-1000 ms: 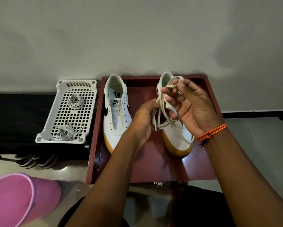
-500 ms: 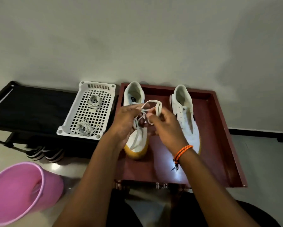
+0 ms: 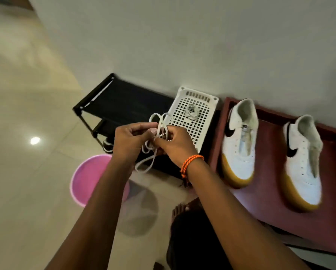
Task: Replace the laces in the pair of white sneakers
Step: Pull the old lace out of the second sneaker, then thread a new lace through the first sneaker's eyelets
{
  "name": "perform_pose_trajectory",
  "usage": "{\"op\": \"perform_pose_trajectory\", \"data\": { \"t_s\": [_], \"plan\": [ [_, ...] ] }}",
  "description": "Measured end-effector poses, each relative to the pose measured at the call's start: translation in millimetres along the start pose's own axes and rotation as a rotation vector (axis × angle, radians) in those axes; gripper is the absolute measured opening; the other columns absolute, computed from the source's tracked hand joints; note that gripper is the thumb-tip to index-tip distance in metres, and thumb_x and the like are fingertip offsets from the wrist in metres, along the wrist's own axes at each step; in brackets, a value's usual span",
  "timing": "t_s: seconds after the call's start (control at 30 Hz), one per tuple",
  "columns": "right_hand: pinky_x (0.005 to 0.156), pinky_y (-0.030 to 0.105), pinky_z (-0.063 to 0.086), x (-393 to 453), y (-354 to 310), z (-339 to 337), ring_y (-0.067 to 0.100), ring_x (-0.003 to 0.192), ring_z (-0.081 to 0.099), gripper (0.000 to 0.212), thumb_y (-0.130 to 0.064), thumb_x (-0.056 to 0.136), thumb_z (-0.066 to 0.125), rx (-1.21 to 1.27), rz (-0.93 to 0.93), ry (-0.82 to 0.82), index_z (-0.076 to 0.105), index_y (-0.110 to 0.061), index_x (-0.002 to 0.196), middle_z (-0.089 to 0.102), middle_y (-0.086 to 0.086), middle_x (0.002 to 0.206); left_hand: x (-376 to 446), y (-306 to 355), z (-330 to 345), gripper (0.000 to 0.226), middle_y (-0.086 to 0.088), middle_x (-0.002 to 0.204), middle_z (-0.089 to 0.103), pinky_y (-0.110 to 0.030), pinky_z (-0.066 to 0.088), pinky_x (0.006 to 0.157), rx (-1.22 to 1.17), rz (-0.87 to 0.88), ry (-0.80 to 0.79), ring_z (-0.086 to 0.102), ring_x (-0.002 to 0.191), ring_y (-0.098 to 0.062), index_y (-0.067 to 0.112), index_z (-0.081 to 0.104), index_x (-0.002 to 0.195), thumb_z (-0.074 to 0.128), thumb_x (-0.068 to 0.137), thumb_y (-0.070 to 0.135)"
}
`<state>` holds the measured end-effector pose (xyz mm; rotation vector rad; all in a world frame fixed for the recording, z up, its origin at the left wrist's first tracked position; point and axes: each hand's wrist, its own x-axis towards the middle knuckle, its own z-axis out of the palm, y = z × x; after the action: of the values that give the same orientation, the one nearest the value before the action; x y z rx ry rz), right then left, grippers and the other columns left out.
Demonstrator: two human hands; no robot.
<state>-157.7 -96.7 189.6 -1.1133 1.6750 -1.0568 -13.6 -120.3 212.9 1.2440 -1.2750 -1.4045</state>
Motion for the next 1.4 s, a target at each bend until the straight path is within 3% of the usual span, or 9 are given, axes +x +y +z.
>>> {"op": "perform_pose_trajectory", "data": {
  "t_s": [0.27,0.47,0.53,0.63,0.73,0.83,1.03,1.17,1.4],
  "plan": [
    [0.068,0.03,0.064,16.0,0.9,134.6,0.018,0.071,0.074,0.014,-0.021,0.087,0.082,-0.068,0.063,-0.129,0.078,-0.008,0.09,0.076,0.006,0.079,-6.0,-66.6,-109.1,0.02,-0.006,0.093,0.082,-0.042,0.065,0.081,0.04,-0.148,0.352,0.08,0.087,-0.027,0.017,0.082,0.108,0.073,0.096,0.003],
    [0.074,0.031,0.057,14.1,40.4,216.5,0.028,0.093,0.072,0.019,-0.02,0.094,0.074,-0.16,0.146,-0.254,0.075,-0.005,0.106,0.076,0.014,0.1,-7.1,-115.8,-151.9,0.031,-0.002,0.089,0.081,-0.029,0.062,0.068,-0.033,-0.342,0.445,0.077,0.083,-0.017,0.019,0.082,0.108,0.065,0.096,-0.005],
    [0.058,0.022,0.042,13.4,51.2,229.5,0.023,0.084,0.062,0.004,-0.016,0.093,0.072,-0.21,0.165,-0.296,0.071,-0.013,0.091,0.07,0.009,0.093,-6.5,-126.9,-159.3,0.037,-0.004,0.093,0.08,-0.035,0.062,0.075,0.006,-0.392,0.463,0.072,0.08,-0.021,0.022,0.083,0.11,0.064,0.093,-0.005],
    [0.054,0.028,0.034,15.2,69.2,241.3,0.026,0.075,0.048,0.034,-0.016,0.094,0.07,-0.312,0.25,-0.305,0.051,-0.018,0.066,0.054,0.005,0.075,-11.7,-135.4,-168.8,0.044,-0.007,0.105,0.077,-0.039,0.056,0.075,0.04,-0.506,0.48,0.066,0.083,-0.023,0.026,0.082,0.117,0.062,0.09,-0.003],
    [0.071,0.033,0.051,13.8,71.7,235.8,0.036,0.084,0.063,0.015,-0.004,0.092,0.066,-0.352,0.283,-0.323,0.073,-0.008,0.079,0.066,0.012,0.081,-16.8,-135.0,-173.6,0.042,-0.011,0.121,0.071,-0.049,0.054,0.088,0.042,-0.622,0.483,0.063,0.108,-0.034,0.025,0.079,0.121,0.058,0.095,-0.001],
    [0.093,0.041,0.061,13.4,69.8,224.2,0.034,0.101,0.073,0.03,0.0,0.092,0.064,-0.304,0.294,-0.316,0.078,-0.008,0.117,0.075,0.011,0.113,-19.3,-129.8,-166.5,0.033,-0.01,0.116,0.074,-0.045,0.056,0.088,0.025,-0.612,0.509,0.068,0.1,-0.031,0.023,0.08,0.11,0.057,0.099,0.002],
    [0.076,0.048,0.066,27.0,45.6,177.6,0.026,0.075,0.078,0.027,-0.004,0.091,0.062,-0.14,0.229,-0.169,0.078,-0.022,0.078,0.079,0.008,0.08,-8.5,-95.6,-114.0,0.023,-0.008,0.098,0.081,-0.031,0.06,0.069,-0.038,-0.446,0.427,0.079,0.087,-0.023,0.011,0.078,0.108,0.057,0.102,0.005],
    [0.076,0.047,0.066,43.5,32.2,123.6,0.021,0.078,0.077,0.019,-0.014,0.087,0.066,-0.1,0.141,-0.002,0.076,-0.024,0.075,0.078,0.0,0.079,7.0,-64.7,-52.1,0.029,-0.003,0.086,0.081,-0.02,0.059,0.064,-0.049,-0.322,0.346,0.078,0.078,-0.014,0.011,0.08,0.099,0.053,0.103,0.002],
    [0.085,0.043,0.062,67.4,17.6,20.8,0.024,0.086,0.075,0.023,-0.009,0.087,0.063,-0.158,0.082,0.226,0.074,-0.025,0.075,0.078,0.004,0.086,30.4,-38.8,54.9,0.036,-0.001,0.092,0.081,-0.034,0.064,0.077,0.02,-0.178,0.213,0.078,0.086,-0.016,0.021,0.08,0.098,0.054,0.088,-0.002]
  ]
}}
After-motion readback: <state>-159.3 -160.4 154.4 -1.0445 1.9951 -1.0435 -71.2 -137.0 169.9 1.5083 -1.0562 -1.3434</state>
